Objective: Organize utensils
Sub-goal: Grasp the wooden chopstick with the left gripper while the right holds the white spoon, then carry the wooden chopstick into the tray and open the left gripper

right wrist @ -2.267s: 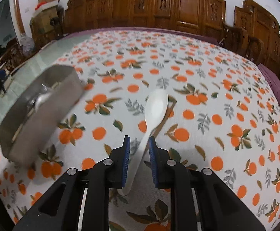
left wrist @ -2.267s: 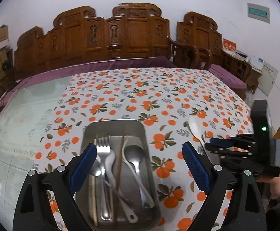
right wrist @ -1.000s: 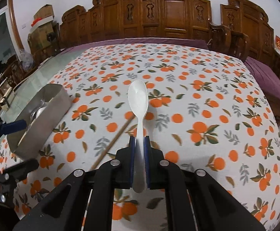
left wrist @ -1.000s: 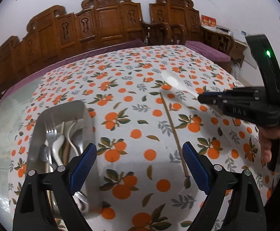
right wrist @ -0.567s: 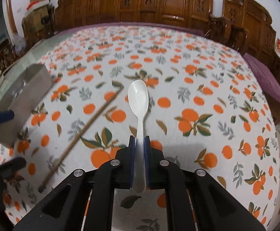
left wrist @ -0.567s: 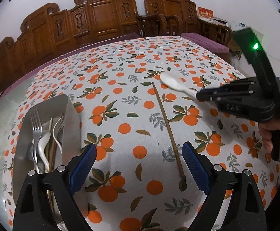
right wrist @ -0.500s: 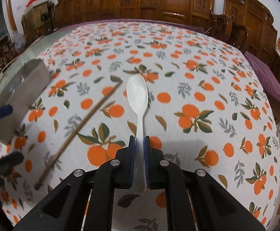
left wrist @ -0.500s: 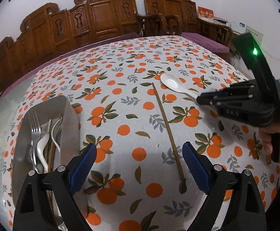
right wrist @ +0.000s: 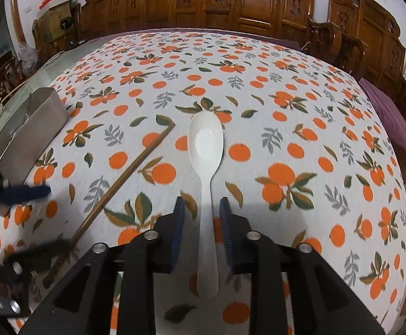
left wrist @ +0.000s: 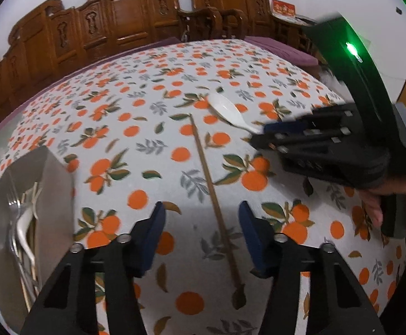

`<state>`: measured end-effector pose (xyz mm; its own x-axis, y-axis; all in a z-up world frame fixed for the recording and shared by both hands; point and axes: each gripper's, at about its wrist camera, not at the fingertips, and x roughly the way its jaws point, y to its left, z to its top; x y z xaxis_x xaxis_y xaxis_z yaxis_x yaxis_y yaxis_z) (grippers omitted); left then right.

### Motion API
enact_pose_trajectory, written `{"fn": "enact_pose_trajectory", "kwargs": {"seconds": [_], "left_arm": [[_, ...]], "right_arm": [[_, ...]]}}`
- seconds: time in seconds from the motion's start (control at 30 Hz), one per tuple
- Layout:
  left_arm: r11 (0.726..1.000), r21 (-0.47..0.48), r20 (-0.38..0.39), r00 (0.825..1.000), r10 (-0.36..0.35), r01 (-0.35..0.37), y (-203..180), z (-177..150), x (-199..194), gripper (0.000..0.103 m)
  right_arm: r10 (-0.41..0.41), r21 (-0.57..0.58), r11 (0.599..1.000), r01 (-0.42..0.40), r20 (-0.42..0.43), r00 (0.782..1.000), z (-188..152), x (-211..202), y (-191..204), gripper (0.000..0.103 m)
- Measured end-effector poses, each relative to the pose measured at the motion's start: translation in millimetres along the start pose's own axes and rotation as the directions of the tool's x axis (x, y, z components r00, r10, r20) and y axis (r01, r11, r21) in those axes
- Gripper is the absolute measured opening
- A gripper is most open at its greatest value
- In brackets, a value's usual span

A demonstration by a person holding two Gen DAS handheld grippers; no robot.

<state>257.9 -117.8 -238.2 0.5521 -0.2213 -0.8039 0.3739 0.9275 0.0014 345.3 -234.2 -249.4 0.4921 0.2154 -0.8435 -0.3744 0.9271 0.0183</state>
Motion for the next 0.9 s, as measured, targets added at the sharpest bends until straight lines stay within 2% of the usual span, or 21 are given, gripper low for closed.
{"fn": "enact_pose_trajectory", "kwargs": {"seconds": [0.03,0.17,0.27,0.37,0.4,0.43,0.5,0.67,0.9], "left_arm": [[1.0,0.001,-0.004,1.0,-0.004,0.004,-1.3,-1.2,1.2,0.042],[1.0,0.009,-0.013,1.0,-0.015,0.015,-5.7,-5.0,5.7,0.04],[1.0,0.009,-0.024,1.0,-0.018,0.018,-7.2,-7.0,10.0,0.031],[1.0,0.012,-0.013,1.0,-0.011,0.011,-6.1,-8.2,11.1,0.022],[1.0,0.01,-0.013,1.0,-0.015,0.016,-5.5,-8.1,10.8,0.013],[1.0,0.005,-0.015,1.0,-0.017,0.017,-4.1,-8.1,10.7,0.005],[1.0,0.003,-0.017,1.0,-0.025,0.025,-1.7,-8.5,10.0,0.005],[1.0,-0.011,-0.014,1.0,-0.019,0.018,6.1,-8.8,6.9,0.004],[0.999,-0.034,0.027,1.0,-0.01,0.011,18.4,-5.0,-12.4,0.004]], "right_arm": [[-0.001,-0.003,1.0,0.001,0.005,1.0,2.2,1.8,1.0,0.031],[-0.01,-0.012,1.0,0.01,0.017,1.0,8.2,6.6,2.5,0.031],[-0.011,0.0,1.0,0.011,0.02,1.0,11.0,8.6,0.6,0.031],[-0.017,0.0,1.0,0.017,0.018,1.0,11.3,8.9,1.6,0.031],[-0.016,0.0,1.0,0.016,0.018,1.0,10.7,8.8,1.5,0.028],[-0.015,-0.001,1.0,0.015,0.016,1.0,10.6,8.4,1.4,0.02],[-0.017,0.003,1.0,0.017,0.01,1.0,10.1,7.8,-0.2,0.009],[-0.011,0.012,1.0,0.011,-0.001,1.0,7.7,5.7,-4.2,0.008],[-0.012,0.021,1.0,0.012,0.005,1.0,6.0,2.1,-6.5,0.008]]}}
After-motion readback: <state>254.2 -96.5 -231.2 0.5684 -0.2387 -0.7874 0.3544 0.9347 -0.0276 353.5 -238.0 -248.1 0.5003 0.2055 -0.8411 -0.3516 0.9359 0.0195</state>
